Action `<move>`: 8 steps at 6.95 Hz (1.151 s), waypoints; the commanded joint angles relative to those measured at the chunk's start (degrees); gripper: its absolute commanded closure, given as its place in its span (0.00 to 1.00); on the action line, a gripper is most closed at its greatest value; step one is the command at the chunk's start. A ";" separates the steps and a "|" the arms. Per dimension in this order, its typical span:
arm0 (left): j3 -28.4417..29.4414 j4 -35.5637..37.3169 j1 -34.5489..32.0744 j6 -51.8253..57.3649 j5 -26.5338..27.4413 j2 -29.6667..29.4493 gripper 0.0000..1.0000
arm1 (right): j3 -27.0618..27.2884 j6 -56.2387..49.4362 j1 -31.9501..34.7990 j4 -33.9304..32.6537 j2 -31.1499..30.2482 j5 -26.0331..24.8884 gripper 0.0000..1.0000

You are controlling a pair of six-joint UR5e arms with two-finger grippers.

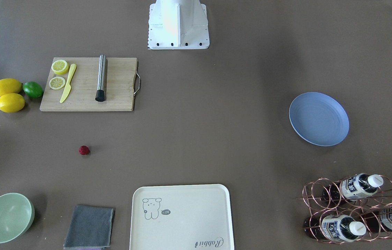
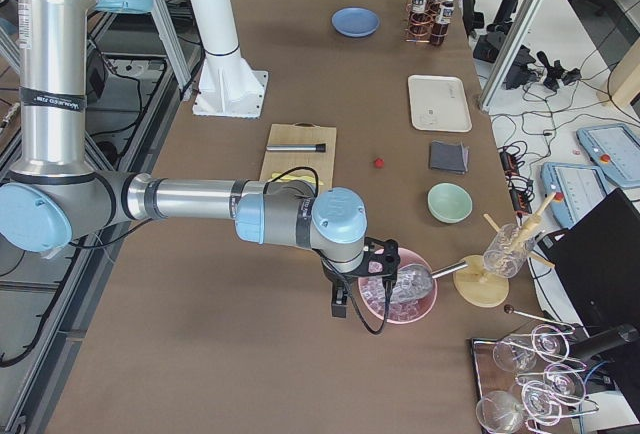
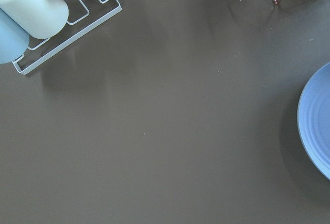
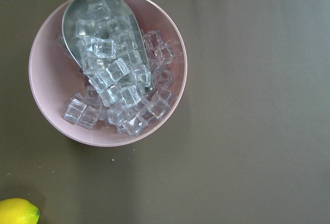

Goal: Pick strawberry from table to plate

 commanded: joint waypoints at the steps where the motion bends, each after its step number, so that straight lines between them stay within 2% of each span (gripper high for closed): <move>1: 0.02 0.09 0.00 0.00 0.00 -0.06 0.02 | 0.00 -0.05 0.00 0.00 0.00 0.25 0.00; 8: 0.28 0.09 0.09 0.00 0.09 0.03 0.02 | 0.78 0.03 0.00 0.00 -0.79 0.96 0.00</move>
